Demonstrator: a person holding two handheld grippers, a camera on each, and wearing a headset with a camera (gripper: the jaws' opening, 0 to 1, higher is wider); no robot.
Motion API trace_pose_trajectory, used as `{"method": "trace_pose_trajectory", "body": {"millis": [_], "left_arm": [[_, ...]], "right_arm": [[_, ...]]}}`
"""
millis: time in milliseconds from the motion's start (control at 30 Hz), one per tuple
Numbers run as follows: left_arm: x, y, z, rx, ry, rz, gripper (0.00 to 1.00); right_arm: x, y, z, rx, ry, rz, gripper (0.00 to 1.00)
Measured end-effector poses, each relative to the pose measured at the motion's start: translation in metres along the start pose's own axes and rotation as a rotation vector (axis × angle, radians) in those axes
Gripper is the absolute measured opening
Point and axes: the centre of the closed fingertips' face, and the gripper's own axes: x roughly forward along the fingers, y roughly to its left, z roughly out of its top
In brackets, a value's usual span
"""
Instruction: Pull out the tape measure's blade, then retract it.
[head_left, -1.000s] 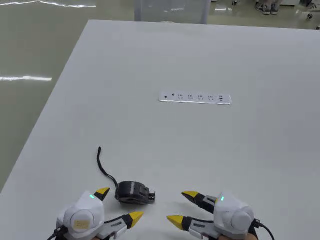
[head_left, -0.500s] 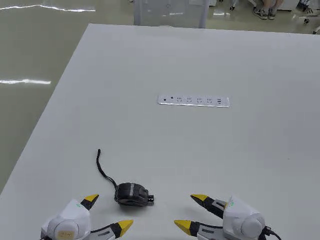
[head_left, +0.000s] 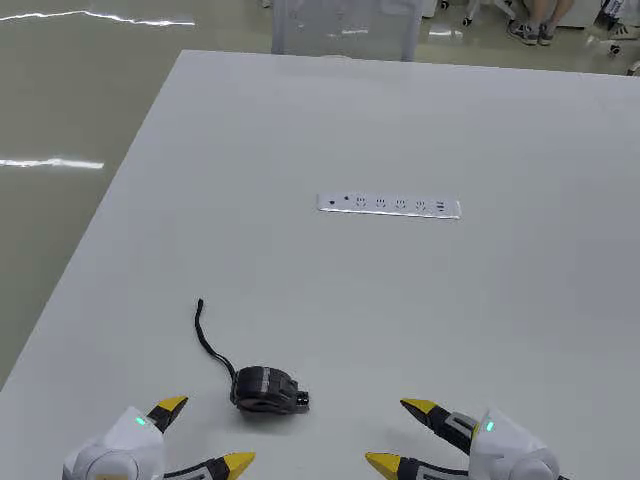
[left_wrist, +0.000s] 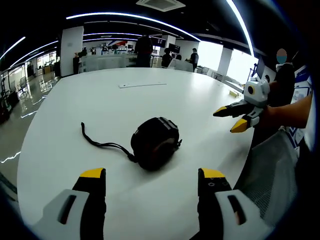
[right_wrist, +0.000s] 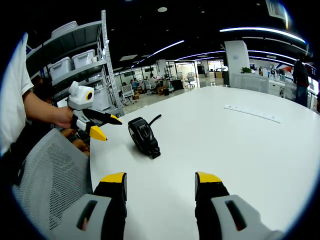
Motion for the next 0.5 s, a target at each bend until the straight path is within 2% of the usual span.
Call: {"method": "trace_pose_trajectory", "body": {"millis": [500], "left_arm": [[-0.017, 0.0, -0.006, -0.017, -0.01, -0.019, 0.74]], "right_arm": [[-0.022, 0.002, -0.01, 0.023, 0.001, -0.032, 0.57]]}}
